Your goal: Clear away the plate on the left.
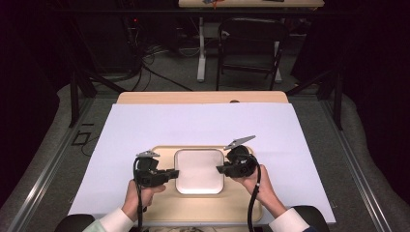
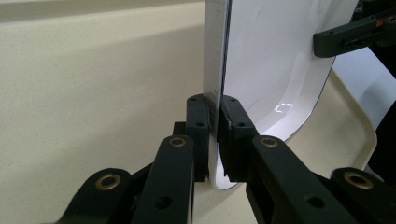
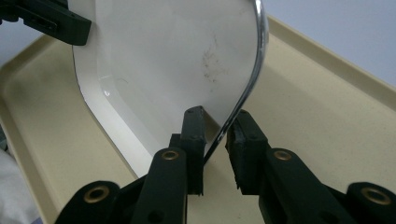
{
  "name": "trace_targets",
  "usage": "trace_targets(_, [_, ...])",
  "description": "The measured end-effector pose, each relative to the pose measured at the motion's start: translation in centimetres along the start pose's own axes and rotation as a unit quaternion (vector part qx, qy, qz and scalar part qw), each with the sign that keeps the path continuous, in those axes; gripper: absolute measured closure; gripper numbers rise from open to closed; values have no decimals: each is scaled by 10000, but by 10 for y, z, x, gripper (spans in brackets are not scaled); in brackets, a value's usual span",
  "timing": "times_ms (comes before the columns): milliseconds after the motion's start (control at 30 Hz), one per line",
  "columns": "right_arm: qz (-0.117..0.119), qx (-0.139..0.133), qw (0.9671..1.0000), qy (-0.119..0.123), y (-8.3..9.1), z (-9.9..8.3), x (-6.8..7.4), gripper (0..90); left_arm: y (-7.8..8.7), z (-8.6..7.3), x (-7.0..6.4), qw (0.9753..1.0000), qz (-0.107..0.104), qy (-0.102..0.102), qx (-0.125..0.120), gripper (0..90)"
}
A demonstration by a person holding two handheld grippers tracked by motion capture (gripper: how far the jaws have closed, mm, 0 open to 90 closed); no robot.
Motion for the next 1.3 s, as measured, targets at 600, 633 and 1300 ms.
trace_targets(600, [9, 194, 9998, 45, -19, -2, -12, 747, -9, 2, 10, 9999, 127, -54, 78, 814])
trace_targets(633, [20, 211, 9998, 63, -20, -3, -13, 744, -10, 2, 11, 9999, 138, -43, 84, 812])
trace_targets(1300, [-33, 330, 9994, 95, -28, -5, -15, 733, -13, -1, 15, 9993, 323, -154, 95, 795])
Point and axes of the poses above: each handheld gripper's, and its own axes: y roughly backward along the jaws, z roughly out of its top, x roughly to its left, the point moved 10 cm from there along -y, roughly forward along the jaws, and after that the axes turned 6 degrees about y, right-handed, at the moved point
